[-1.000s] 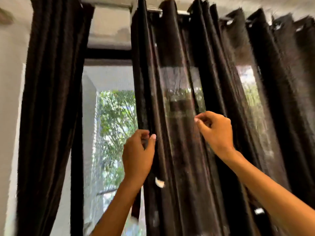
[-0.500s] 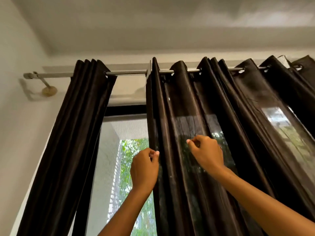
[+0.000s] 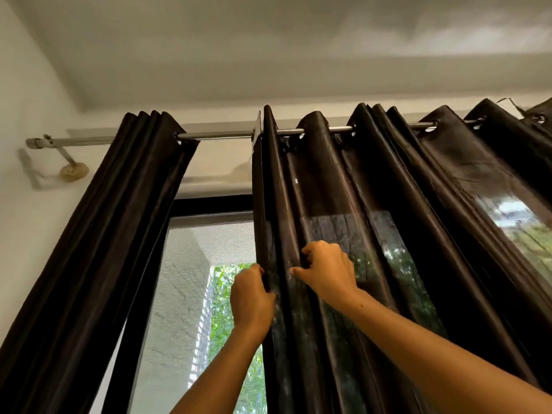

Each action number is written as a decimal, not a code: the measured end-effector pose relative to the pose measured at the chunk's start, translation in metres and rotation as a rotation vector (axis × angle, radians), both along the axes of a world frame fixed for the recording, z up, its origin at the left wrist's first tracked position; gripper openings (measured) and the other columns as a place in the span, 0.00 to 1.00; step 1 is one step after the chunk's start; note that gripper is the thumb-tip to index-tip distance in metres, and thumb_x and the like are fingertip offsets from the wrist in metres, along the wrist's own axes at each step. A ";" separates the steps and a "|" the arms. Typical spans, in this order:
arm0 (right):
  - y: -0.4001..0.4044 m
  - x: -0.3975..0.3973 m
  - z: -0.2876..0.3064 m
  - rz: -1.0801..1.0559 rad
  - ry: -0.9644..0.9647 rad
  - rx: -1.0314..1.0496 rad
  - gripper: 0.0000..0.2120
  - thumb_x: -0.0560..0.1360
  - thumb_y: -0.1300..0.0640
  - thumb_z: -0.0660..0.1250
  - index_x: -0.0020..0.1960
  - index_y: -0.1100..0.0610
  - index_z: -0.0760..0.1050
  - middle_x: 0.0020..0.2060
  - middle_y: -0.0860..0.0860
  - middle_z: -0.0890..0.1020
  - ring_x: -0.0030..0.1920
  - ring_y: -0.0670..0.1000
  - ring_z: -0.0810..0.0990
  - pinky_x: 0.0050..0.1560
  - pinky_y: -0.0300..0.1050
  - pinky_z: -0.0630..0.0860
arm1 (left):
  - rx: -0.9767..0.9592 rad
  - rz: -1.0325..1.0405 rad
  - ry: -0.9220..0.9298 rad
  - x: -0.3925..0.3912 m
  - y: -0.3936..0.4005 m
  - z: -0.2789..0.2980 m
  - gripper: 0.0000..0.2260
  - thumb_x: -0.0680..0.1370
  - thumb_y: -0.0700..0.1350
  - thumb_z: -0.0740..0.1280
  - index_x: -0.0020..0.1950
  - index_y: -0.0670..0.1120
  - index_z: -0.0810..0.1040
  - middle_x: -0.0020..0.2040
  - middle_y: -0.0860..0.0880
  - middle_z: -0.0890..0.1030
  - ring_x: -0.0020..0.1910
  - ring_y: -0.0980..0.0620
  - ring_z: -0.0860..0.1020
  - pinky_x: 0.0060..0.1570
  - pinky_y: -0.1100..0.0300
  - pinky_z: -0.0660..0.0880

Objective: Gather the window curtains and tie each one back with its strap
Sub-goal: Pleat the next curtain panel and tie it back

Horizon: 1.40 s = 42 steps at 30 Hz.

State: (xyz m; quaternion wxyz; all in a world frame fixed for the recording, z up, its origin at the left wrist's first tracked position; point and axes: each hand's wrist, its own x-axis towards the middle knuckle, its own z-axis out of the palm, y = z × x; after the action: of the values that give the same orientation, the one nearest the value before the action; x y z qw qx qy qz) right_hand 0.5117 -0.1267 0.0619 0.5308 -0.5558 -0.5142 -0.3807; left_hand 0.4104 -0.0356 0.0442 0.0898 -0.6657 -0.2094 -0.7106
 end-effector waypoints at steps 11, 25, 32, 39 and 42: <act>0.013 0.024 0.017 0.223 -0.294 -0.255 0.18 0.75 0.68 0.62 0.64 0.59 0.75 0.50 0.62 0.82 0.48 0.62 0.80 0.48 0.58 0.79 | -0.154 -0.567 -0.191 0.009 -0.026 0.039 0.09 0.74 0.46 0.72 0.43 0.39 0.83 0.37 0.42 0.84 0.35 0.48 0.83 0.29 0.62 0.79; -0.034 0.087 0.071 -0.065 0.218 0.049 0.09 0.76 0.57 0.68 0.49 0.61 0.70 0.44 0.57 0.76 0.51 0.59 0.78 0.45 0.50 0.74 | -0.026 -0.300 -0.135 0.015 -0.031 0.072 0.07 0.68 0.38 0.77 0.44 0.38 0.84 0.39 0.41 0.84 0.41 0.46 0.83 0.47 0.48 0.80; -0.012 0.031 0.085 0.191 0.170 0.149 0.07 0.72 0.69 0.64 0.45 0.63 0.79 0.46 0.58 0.81 0.47 0.59 0.80 0.47 0.53 0.79 | -0.061 -0.333 -0.121 -0.006 -0.023 0.068 0.06 0.70 0.38 0.74 0.46 0.38 0.84 0.43 0.41 0.84 0.43 0.47 0.82 0.49 0.51 0.80; -0.008 -0.021 0.108 0.478 0.103 -0.038 0.11 0.72 0.69 0.65 0.49 0.59 0.82 0.44 0.58 0.82 0.48 0.59 0.83 0.51 0.56 0.80 | -0.149 -0.596 0.055 -0.030 -0.035 0.066 0.08 0.74 0.42 0.70 0.48 0.37 0.83 0.42 0.41 0.85 0.43 0.46 0.84 0.37 0.62 0.80; -0.020 -0.015 0.109 0.561 0.118 -0.131 0.13 0.75 0.72 0.62 0.56 0.65 0.78 0.46 0.61 0.80 0.42 0.56 0.82 0.47 0.54 0.81 | -0.097 -0.414 0.116 -0.018 -0.045 0.069 0.14 0.68 0.48 0.77 0.43 0.38 0.85 0.38 0.39 0.84 0.42 0.45 0.84 0.41 0.53 0.82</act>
State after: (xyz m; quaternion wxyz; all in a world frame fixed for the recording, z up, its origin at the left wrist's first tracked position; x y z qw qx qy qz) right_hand 0.4968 -0.1471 0.1704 0.6071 -0.4462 -0.6397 -0.1520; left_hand 0.3928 -0.0803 0.1134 -0.0782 -0.7378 -0.0965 -0.6635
